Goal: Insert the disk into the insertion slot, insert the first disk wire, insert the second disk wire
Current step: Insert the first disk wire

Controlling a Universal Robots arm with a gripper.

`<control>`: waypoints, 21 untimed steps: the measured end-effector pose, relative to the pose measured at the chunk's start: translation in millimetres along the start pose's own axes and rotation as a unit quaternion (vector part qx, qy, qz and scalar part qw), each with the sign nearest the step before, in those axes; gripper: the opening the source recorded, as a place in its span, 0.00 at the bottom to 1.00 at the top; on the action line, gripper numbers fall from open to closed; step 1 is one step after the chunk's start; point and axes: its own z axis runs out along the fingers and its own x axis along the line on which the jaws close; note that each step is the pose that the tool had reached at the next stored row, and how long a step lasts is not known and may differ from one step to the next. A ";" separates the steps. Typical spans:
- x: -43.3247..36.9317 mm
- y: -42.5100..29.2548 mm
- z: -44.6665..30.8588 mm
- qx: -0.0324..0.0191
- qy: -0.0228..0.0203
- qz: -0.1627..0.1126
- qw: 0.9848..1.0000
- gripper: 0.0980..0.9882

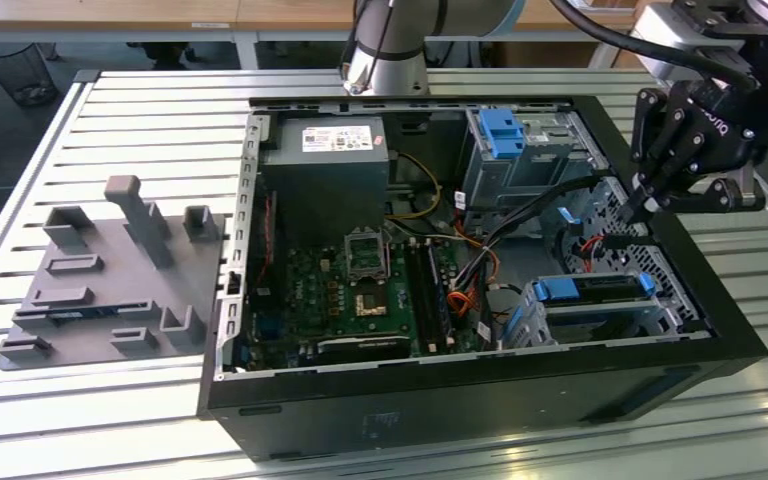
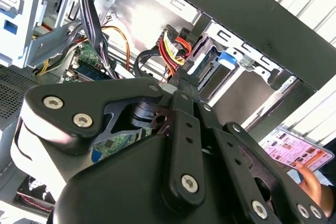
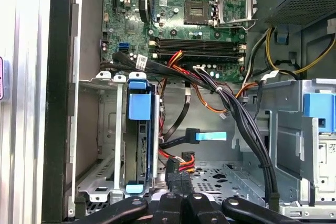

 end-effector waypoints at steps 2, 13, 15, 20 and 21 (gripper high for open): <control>-0.7 -0.4 0.0 0.000 0.000 0.000 1.000 0.01; -5.1 -3.7 0.1 0.000 0.000 0.000 1.000 0.01; -6.1 -4.4 0.1 0.000 0.000 0.000 1.000 0.01; -9.6 -6.4 0.2 0.000 0.000 0.000 1.000 0.01; -10.7 -6.7 0.2 0.000 0.000 0.000 1.000 0.01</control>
